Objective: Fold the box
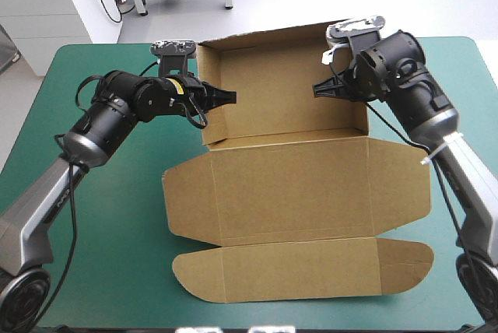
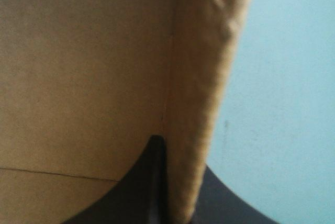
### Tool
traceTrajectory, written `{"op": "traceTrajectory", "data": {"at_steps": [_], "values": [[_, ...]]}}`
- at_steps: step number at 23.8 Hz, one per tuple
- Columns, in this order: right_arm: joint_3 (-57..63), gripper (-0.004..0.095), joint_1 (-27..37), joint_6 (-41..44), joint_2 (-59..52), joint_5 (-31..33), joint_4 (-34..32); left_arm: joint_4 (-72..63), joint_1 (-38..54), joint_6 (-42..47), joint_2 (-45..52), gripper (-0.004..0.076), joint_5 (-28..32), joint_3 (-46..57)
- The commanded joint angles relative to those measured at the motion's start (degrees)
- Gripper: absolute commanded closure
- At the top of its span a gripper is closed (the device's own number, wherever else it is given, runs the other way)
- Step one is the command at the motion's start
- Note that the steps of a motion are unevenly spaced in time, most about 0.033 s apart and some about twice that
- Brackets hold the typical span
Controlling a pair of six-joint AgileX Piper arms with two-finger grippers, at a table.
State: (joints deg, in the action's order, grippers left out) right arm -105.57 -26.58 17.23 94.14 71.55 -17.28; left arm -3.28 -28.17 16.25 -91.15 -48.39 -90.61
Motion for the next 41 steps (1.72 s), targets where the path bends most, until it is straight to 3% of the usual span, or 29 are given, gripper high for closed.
{"op": "traceTrajectory", "data": {"at_steps": [1,5,14,22,27,29,30,32,33,38,41], "values": [[-1.5,0.0910,0.5,-2.5,1.2,-0.5,8.6,-1.9,-1.5,1.1,-2.8,0.0731,-3.3,-5.4],[3.0,0.0910,4.1,-5.4,4.6,-0.3,17.3,-0.1,-1.5,2.0,-7.7,0.0731,-9.2,-5.8],[11.6,0.0910,6.8,-8.6,4.9,-1.2,20.1,-0.3,-1.5,2.0,-13.4,0.0731,-16.9,-5.8],[11.7,0.0877,6.8,-9.3,8.2,-0.2,22.5,-0.8,-1.5,2.1,-15.8,0.0727,-22.3,-5.8],[11.6,0.0642,6.9,-10.3,8.2,-0.2,22.0,-0.7,-1.4,1.9,-15.8,0.0605,-22.8,-5.8],[11.6,0.0491,7.2,-10.3,8.2,-0.2,22.0,-0.6,-1.4,1.9,-15.8,0.0510,-22.9,-5.8],[11.6,0.0339,7.4,-10.1,8.2,-0.2,22.6,0.2,-1.4,1.9,-15.8,0.0411,-22.8,-6.1],[11.2,0.0182,7.6,-9.8,8.2,-0.2,21.5,2.8,-1.2,1.9,-15.8,0.0351,-22.2,-8.2],[10.7,0.0152,7.6,-9.5,8.2,-0.2,20.6,3.3,-1.2,1.9,-15.8,0.0351,-22.4,-9.5],[0.5,0.0141,7.6,-8.2,8.0,-0.2,18.1,11.0,-1.2,-4.3,-14.7,0.0384,-25.6,-24.3],[-0.2,0.0141,7.6,-6.3,6.1,-0.2,19.6,13.2,-1.2,-6.6,-9.5,0.0721,-25.6,-25.6]]}}
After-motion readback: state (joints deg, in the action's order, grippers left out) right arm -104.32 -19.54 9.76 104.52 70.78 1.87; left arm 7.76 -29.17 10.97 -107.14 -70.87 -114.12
